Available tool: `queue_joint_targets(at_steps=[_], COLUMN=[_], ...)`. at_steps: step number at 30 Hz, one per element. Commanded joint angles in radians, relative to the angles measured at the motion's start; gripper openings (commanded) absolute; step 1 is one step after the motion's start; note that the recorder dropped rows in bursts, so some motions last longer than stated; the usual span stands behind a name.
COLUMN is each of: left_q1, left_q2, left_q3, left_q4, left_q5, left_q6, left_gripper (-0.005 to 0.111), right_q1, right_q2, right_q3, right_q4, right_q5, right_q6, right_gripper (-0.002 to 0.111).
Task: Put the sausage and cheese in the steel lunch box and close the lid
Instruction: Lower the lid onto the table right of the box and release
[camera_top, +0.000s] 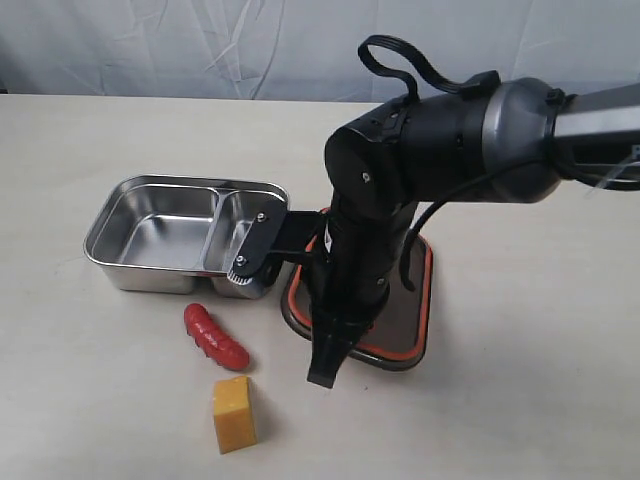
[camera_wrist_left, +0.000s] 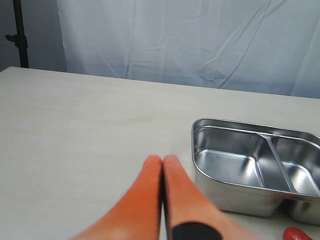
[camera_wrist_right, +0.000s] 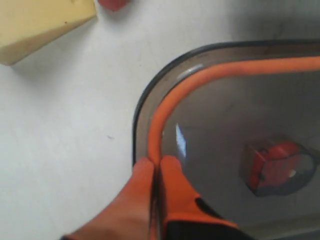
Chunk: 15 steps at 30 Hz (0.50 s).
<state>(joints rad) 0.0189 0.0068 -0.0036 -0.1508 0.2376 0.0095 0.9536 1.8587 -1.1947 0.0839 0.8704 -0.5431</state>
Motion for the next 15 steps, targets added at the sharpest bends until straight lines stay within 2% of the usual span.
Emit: queue_joint_targets(at_steps=[1, 4, 6, 15], left_q1=[0.0, 0.0, 0.0, 0.0], left_q2=[-0.007, -0.007, -0.007, -0.007], left_q3=[0.004, 0.004, 0.004, 0.004], left_q4=[0.006, 0.006, 0.006, 0.006], left_q5=[-0.006, -0.006, -0.006, -0.006], left_q6=[-0.002, -0.002, -0.002, -0.002], left_gripper=[0.0, 0.0, 0.0, 0.0], right_q1=[0.002, 0.002, 0.002, 0.0], right_q2=[0.001, 0.001, 0.001, -0.038], right_q3=[0.003, 0.003, 0.003, 0.0], right_q4=[0.004, 0.004, 0.004, 0.012], right_q5=[0.016, 0.022, 0.02, -0.003], right_q6=[-0.003, -0.003, -0.003, 0.045], right_gripper=[0.008, 0.029, 0.036, 0.038])
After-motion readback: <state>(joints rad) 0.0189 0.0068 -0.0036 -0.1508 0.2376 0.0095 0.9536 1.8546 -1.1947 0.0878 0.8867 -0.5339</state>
